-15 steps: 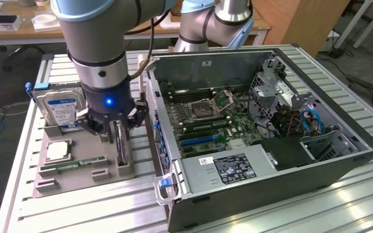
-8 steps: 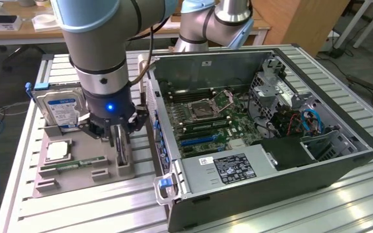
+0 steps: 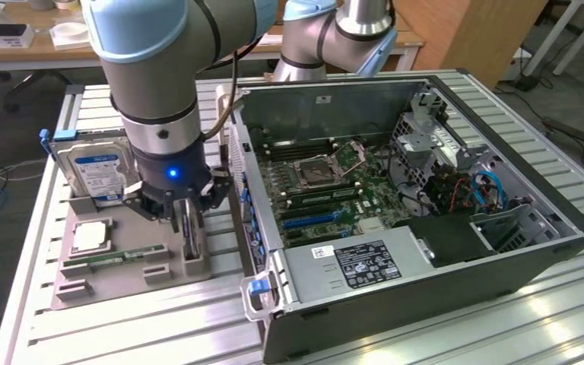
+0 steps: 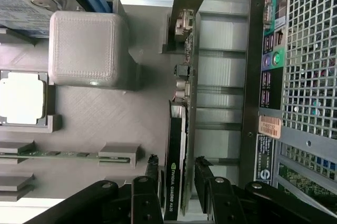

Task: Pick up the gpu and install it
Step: 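Pick up the gpu and move the gpu toward the slot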

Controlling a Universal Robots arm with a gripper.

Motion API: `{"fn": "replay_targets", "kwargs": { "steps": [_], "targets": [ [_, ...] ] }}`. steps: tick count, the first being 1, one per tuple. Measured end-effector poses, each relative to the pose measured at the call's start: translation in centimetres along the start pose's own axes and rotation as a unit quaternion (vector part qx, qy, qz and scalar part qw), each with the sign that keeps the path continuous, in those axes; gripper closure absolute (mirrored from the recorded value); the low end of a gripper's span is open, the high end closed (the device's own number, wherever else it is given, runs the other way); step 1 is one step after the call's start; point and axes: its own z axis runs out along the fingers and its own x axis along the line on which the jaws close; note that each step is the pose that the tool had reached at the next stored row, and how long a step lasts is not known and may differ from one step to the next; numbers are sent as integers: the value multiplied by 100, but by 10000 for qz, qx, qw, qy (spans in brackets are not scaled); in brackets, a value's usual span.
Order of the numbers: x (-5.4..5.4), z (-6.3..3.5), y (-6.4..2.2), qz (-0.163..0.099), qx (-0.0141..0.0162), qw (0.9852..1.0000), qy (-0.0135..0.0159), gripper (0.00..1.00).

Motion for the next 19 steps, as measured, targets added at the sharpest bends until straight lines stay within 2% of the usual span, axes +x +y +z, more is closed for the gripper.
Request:
{"fn": "replay_targets", "kwargs": {
  "steps": [2,6,11,16,19],
  "targets": [
    [0,1,3,0,3,10000,0,59],
    [0,22,90,0,5,10000,-1,59],
    [34,68,114,0,6,10000,0,59],
    [31,105,239,0,7,10000,-1,59],
    [31,126,273,0,7,10000,-1,59]
  ]
}}
